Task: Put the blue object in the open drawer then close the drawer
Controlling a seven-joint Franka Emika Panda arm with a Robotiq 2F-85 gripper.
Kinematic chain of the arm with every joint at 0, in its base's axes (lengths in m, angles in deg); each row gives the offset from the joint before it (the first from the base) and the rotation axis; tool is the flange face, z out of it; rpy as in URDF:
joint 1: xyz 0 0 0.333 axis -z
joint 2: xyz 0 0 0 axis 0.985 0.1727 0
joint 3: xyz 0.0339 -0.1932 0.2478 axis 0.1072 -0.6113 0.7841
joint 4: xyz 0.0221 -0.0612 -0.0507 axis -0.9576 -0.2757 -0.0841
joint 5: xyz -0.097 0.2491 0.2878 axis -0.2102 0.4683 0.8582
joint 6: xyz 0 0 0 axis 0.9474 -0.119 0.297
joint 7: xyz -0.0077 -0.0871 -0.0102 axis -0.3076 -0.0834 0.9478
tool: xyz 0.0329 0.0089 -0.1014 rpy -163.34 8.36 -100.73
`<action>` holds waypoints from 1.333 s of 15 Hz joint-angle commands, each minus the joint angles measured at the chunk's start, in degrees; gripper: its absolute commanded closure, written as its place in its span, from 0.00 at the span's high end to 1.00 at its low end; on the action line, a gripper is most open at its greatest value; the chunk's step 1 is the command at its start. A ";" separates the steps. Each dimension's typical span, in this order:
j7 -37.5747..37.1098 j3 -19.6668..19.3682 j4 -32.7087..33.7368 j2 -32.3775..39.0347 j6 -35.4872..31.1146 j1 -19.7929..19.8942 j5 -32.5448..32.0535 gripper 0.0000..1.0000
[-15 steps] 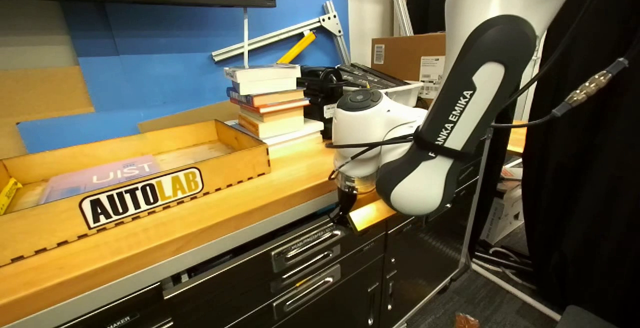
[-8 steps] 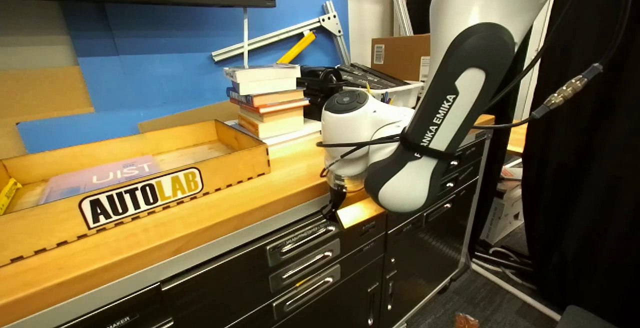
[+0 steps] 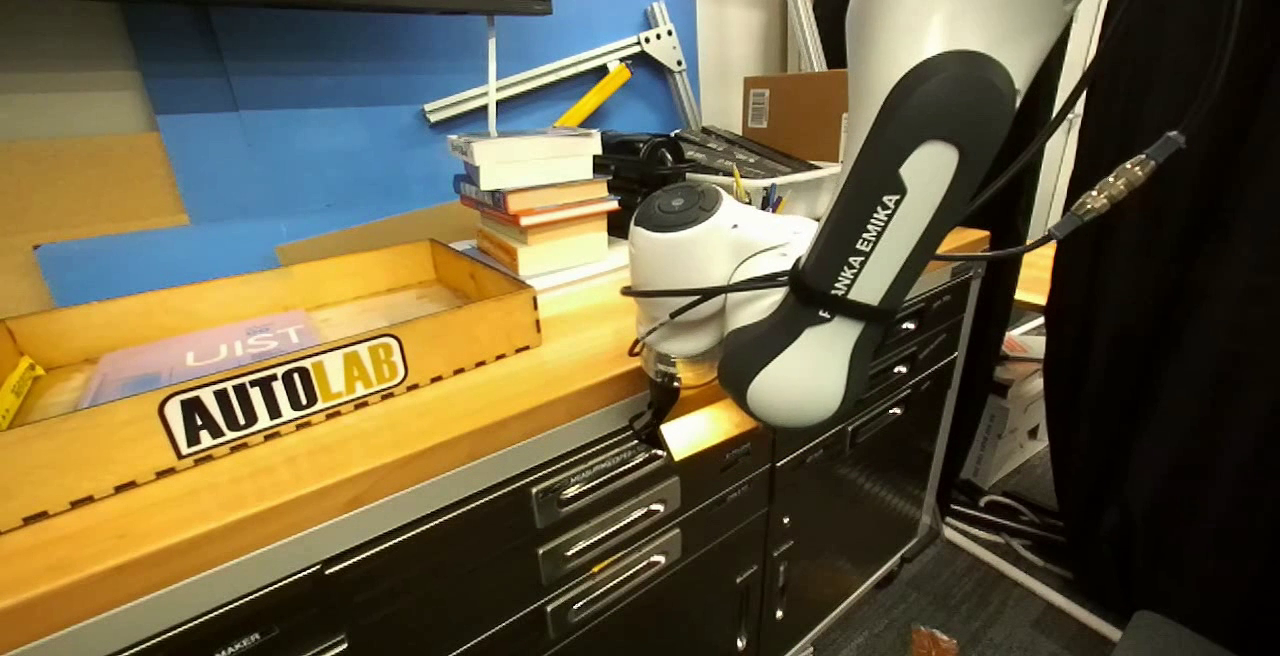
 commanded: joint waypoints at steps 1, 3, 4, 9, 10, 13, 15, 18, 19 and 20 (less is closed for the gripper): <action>3.73 3.54 -3.51 -3.68 1.06 0.22 2.38 0.43; 6.92 5.49 -7.19 -7.03 2.69 1.78 4.64 0.59; 9.21 6.42 -8.97 -8.71 4.13 2.53 6.66 0.66; 20.52 5.71 -16.96 -20.45 10.28 3.41 14.76 1.00; 23.95 6.30 -17.75 -22.47 11.45 4.05 18.37 1.00; 34.78 7.20 -17.94 -28.17 19.23 3.97 31.84 1.00; 37.90 7.61 -16.59 -31.19 25.81 4.07 36.83 1.00; 36.55 8.55 -16.14 -29.58 24.73 5.18 35.61 1.00; 36.75 8.61 -16.20 -30.18 25.18 5.21 35.89 1.00; 36.83 8.62 -16.25 -30.31 25.23 5.21 35.95 1.00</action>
